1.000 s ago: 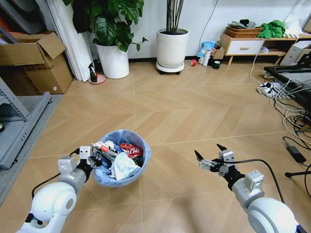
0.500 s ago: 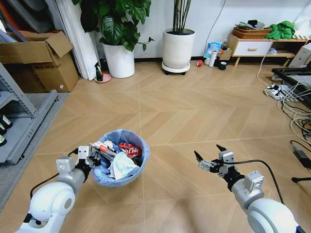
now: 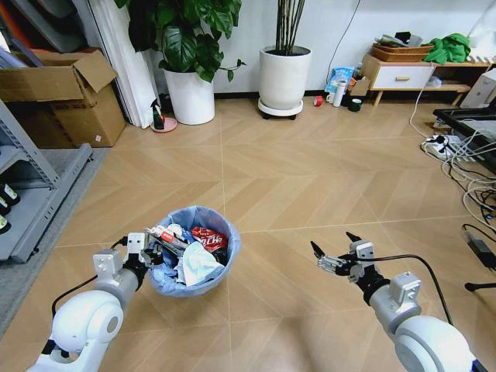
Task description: Pick up the trash bin and place the garbage on the floor into it.
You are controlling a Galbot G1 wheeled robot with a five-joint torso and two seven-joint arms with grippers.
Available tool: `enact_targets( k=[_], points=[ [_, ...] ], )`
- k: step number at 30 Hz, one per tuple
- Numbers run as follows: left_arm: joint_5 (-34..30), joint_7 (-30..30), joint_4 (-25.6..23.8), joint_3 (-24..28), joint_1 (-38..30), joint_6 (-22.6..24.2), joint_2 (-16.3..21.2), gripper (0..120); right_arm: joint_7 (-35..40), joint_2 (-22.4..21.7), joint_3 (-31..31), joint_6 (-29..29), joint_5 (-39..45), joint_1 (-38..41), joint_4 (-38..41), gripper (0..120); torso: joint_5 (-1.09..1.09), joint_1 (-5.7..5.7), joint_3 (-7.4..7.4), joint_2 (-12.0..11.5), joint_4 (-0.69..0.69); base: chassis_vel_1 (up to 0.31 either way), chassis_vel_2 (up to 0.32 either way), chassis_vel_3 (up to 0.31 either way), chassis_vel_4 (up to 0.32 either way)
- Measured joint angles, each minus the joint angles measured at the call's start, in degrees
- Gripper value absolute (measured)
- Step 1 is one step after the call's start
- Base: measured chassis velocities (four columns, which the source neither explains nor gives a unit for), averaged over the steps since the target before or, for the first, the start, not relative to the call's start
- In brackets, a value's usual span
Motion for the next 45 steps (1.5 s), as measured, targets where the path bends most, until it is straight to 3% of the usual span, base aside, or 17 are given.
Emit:
enact_targets(
  k=[45],
  points=[
    [0.3, -0.9, 1.8, 0.4, -1.1, 0.0, -0.8, 0, -0.3, -0.1, -1.1, 0.9, 0.1, 1.5, -2.4, 100, -0.01, 0.00, 0.00, 0.0, -0.01, -0.058, -0.056, 0.054, 0.056]
  ],
)
